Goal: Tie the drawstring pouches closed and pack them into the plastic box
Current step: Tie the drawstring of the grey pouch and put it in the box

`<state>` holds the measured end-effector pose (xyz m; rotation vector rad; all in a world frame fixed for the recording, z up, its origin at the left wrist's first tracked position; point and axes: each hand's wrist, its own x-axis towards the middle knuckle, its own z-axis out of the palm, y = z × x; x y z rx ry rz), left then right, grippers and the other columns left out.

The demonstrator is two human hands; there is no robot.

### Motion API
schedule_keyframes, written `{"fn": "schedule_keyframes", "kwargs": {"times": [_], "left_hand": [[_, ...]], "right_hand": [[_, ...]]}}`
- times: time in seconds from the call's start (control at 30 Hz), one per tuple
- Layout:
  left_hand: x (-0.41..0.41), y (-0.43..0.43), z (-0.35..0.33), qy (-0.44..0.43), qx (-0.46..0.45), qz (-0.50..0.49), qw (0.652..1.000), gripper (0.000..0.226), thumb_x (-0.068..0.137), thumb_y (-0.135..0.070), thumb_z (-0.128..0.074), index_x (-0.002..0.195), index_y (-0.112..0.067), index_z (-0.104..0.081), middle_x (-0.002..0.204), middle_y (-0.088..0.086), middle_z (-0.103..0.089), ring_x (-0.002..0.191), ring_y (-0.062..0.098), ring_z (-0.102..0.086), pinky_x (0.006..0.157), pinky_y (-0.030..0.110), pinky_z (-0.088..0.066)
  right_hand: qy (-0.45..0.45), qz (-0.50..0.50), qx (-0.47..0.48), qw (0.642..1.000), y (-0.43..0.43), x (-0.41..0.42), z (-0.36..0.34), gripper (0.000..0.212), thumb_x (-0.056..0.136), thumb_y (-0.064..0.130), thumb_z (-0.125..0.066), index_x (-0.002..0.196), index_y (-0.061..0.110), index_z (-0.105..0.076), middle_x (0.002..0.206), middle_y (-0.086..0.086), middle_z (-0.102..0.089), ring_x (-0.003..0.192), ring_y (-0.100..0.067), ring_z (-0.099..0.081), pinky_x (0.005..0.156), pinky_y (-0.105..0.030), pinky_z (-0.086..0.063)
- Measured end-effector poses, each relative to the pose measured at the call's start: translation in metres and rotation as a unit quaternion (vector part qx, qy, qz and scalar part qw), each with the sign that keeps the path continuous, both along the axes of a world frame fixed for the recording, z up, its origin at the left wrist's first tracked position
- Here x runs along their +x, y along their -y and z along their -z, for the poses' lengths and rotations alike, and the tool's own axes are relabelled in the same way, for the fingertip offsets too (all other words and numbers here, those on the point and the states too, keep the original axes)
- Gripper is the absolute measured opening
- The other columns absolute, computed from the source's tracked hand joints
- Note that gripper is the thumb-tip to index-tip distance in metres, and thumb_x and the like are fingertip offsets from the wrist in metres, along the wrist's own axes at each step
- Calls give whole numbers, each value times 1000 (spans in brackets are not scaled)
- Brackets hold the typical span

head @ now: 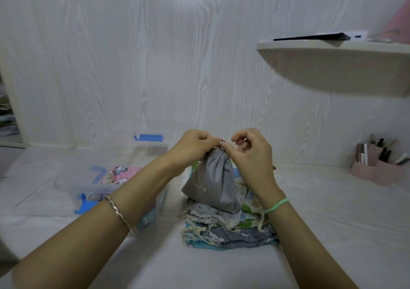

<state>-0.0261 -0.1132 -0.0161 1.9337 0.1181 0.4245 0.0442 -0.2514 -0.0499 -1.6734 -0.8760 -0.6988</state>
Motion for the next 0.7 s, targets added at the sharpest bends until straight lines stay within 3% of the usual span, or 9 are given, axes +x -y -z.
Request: {"fn": "schedule_keyframes", "kwargs": {"times": [0.13, 0.27, 0.33, 0.43, 0.57, 0.63, 0.7], "left_hand": [[0, -1, 3, -27, -78, 13, 996, 26, 92, -28, -61, 91, -6, -73, 79, 8, -63, 75, 20, -54, 76, 34, -46], [2, -1, 4, -29, -113, 1, 993, 34, 89, -28, -64, 100, 4, -69, 86, 17, -63, 81, 25, -53, 78, 37, -45], [2, -1, 3, -27, -109, 2, 994, 33, 87, -29, -67, 99, 1, -71, 93, 23, -66, 83, 26, -56, 81, 39, -48], [0, -3, 2, -30, -102, 15, 994, 28, 86, -30, -68, 93, -3, -73, 84, 16, -62, 80, 25, -53, 78, 36, -46], [-2, -5, 0, -20, -46, 32, 998, 18, 88, -23, -68, 89, -7, -75, 69, 2, -59, 59, 7, -49, 61, 21, -41], [-4, -5, -2, -1, 4, 24, 1000, 16, 89, -18, -66, 89, -4, -74, 60, -6, -60, 49, -2, -47, 52, 12, -39], [-6, -9, -4, 15, 46, 9, 999, 13, 89, -14, -65, 86, -5, -73, 58, -8, -61, 48, -4, -50, 52, 10, -40]], "right_hand": [[52, 9, -26, 998, 0, 3, -1, 10, 80, 17, -78, 75, 18, -69, 73, 5, -60, 64, -4, -54, 61, -11, -42], [54, -12, -39, 998, 1, 3, 2, 4, 84, 17, -74, 84, 15, -78, 74, 1, -66, 66, -3, -58, 60, -14, -44], [27, -28, -24, 999, 0, 1, 3, 8, 83, 20, -75, 86, 14, -79, 74, 0, -67, 67, -6, -60, 59, -18, -47], [21, -21, -30, 999, 0, 1, 2, 5, 83, 19, -75, 82, 15, -78, 73, 2, -66, 66, -6, -60, 62, -19, -48], [-144, -79, -28, 986, 3, 2, -5, 16, 91, 14, -62, 76, 13, -65, 63, 2, -56, 55, -6, -47, 53, -19, -40], [-246, -140, -14, 959, 4, 3, -6, 20, 96, 12, -53, 77, 11, -57, 57, 2, -48, 50, -7, -41, 48, -18, -35], [-327, -193, 25, 925, 8, 9, -6, 23, 99, 9, -45, 77, 10, -51, 58, -3, -43, 51, -11, -36, 43, -17, -30]]}}
